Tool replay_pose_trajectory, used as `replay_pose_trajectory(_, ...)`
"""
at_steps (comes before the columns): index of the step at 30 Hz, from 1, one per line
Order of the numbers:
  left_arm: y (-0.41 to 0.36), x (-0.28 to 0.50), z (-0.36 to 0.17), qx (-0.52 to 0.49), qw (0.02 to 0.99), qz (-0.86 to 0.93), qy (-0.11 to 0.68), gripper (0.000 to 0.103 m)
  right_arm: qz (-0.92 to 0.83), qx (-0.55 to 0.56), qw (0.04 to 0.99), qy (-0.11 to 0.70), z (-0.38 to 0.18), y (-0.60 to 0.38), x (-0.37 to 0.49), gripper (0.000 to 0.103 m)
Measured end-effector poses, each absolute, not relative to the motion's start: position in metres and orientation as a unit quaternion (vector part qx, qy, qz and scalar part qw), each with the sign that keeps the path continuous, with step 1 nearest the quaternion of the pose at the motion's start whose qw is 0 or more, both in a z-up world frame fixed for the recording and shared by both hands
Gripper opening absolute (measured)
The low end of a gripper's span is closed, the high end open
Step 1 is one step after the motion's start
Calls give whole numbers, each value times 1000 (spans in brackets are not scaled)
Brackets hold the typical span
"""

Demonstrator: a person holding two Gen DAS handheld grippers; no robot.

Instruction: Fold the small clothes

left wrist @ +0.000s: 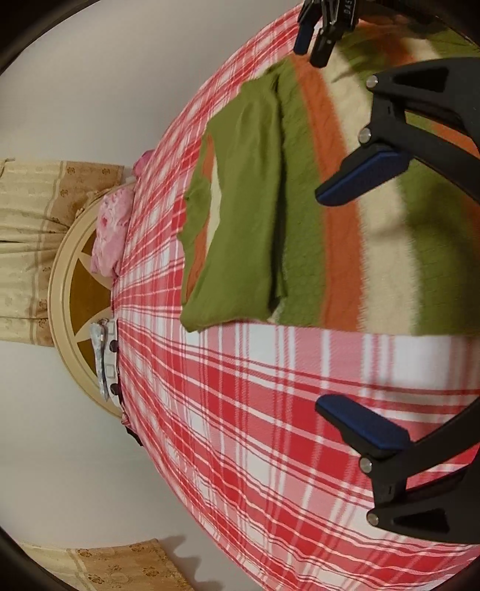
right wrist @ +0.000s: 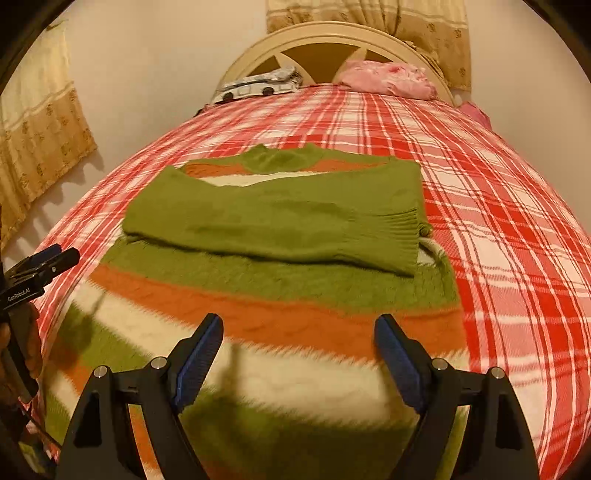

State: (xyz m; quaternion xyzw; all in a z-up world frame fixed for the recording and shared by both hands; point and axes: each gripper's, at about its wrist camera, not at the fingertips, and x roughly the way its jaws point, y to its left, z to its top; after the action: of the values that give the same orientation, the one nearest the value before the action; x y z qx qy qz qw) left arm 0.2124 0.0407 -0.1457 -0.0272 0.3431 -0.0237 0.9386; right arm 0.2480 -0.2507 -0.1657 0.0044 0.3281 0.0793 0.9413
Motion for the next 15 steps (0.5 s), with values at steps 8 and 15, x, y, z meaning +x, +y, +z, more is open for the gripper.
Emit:
replay_pose_trajectory(8,32,173,-151,-24,936,-33,349,103,90,5,938,335,-176,-239,217,85)
replay_pose_trajectory(15,32,146,-159,-25,932,-29,359,103,88,23,934,345,-191,-240,196,85)
